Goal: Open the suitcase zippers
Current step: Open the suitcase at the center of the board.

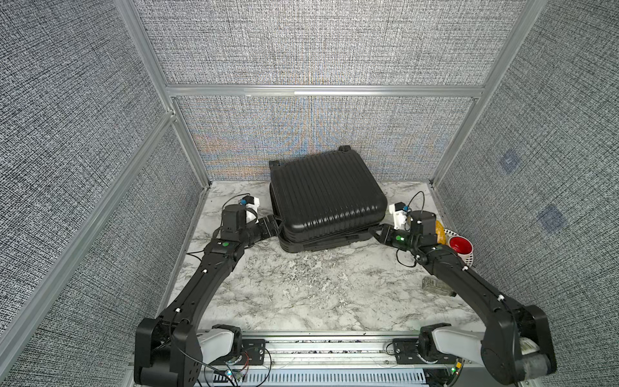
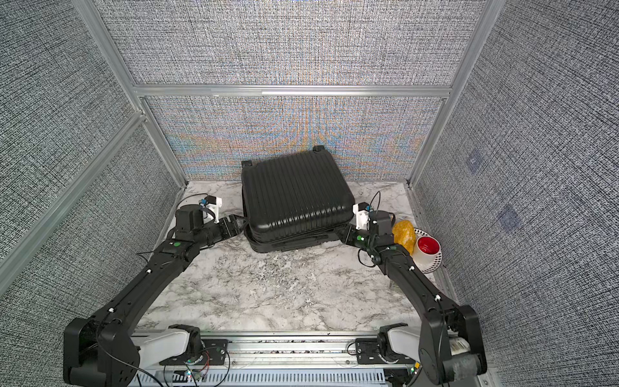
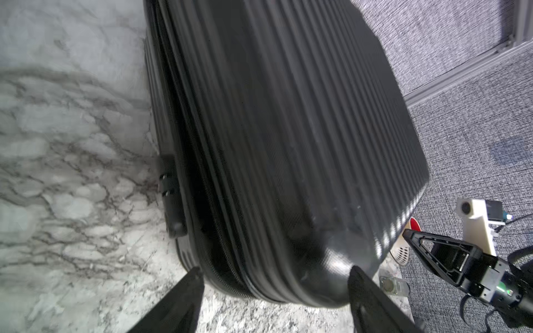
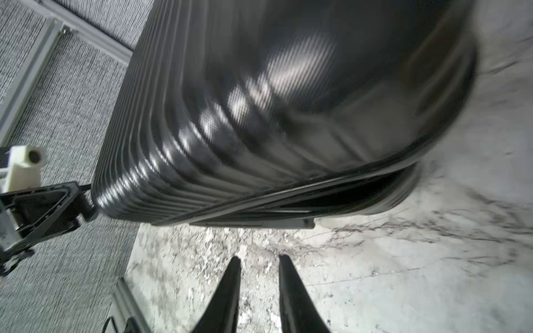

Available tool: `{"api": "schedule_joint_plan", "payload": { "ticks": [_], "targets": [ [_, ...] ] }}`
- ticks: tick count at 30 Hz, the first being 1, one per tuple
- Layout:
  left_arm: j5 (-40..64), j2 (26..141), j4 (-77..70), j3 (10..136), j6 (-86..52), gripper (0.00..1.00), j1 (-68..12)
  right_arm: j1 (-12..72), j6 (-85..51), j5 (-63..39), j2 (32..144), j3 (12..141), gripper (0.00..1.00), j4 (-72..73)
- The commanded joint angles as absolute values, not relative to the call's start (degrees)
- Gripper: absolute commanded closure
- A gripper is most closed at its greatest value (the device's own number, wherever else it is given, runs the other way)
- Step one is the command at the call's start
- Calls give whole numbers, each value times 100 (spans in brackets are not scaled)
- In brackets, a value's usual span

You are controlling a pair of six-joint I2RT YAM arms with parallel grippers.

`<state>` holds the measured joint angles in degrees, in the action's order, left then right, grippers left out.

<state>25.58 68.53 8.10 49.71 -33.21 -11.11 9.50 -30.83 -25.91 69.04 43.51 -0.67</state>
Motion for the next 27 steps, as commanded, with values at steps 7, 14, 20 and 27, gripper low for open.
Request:
{"api": "schedule_joint_plan", "payload": {
  "ticks": [7, 14, 20, 27],
  "targets": [
    [1008, 6608, 1375, 4818, -3833, 36, -1085, 0, -3481, -2263, 7325, 4526, 97, -9],
    [2125, 7577, 1971, 5644, -3223, 61, -1098, -473, -3527, -2855, 8484, 5402, 100, 23],
    [2083, 7714, 1940, 5713, -3226, 61, -1115, -620, -3591, -3765, 9235, 5355, 100, 539],
    [2153, 7714, 1943, 5662, -3208, 61, -1111, -624, -4263, -4990, 9729, 5085, 100, 2201]
  ]
}}
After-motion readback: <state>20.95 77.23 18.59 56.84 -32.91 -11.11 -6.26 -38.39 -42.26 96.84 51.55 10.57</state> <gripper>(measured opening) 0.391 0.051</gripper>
